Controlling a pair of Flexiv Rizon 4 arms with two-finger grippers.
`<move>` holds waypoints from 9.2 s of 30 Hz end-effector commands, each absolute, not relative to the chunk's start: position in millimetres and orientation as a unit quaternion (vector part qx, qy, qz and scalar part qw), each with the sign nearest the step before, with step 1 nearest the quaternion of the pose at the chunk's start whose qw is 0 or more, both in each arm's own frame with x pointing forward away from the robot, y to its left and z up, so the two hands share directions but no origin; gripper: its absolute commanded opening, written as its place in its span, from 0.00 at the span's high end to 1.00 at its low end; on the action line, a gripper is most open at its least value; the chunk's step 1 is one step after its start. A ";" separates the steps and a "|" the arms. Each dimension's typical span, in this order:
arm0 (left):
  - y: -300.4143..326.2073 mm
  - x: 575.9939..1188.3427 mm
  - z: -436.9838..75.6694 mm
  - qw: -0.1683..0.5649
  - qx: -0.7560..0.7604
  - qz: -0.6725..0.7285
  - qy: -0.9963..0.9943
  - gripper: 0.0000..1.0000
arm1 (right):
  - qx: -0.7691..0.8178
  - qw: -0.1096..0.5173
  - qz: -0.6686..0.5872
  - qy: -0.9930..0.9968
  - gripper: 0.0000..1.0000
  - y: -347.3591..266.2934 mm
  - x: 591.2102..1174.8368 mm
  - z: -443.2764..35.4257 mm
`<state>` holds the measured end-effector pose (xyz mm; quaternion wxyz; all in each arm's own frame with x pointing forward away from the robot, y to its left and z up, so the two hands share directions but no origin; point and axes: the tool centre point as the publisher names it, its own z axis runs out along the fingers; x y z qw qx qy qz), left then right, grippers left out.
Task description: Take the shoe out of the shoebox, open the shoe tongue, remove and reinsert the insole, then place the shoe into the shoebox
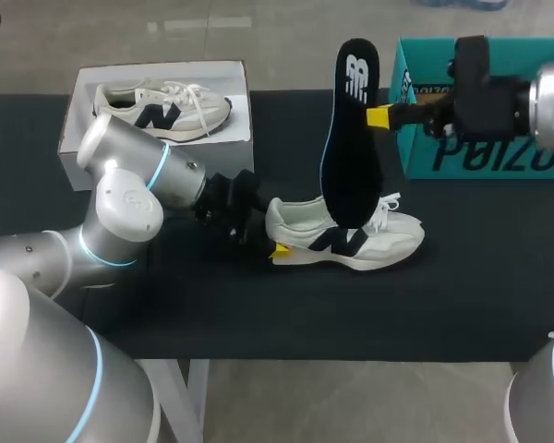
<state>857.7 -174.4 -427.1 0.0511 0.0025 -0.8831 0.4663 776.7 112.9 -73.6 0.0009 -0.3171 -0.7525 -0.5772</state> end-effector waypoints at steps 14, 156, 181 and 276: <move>-175.4 858.7 -428.6 0.052 0.002 0.466 -0.883 1.00 | -0.355 0.003 -0.524 -0.774 1.00 80.0 706.9 -45.1; -150.4 837.3 -311.2 0.058 -0.024 0.013 -0.998 0.00 | -0.364 0.008 -0.533 -0.764 1.00 109.2 709.8 -35.9; -182.2 888.3 -339.5 0.034 0.002 0.042 -0.999 0.00 | -0.364 0.008 -0.533 -0.764 1.00 109.2 709.8 -35.9; -250.7 946.4 -336.4 0.315 -0.656 -0.075 -0.681 1.00 | -0.364 0.008 -0.533 -0.764 1.00 109.2 709.8 -35.9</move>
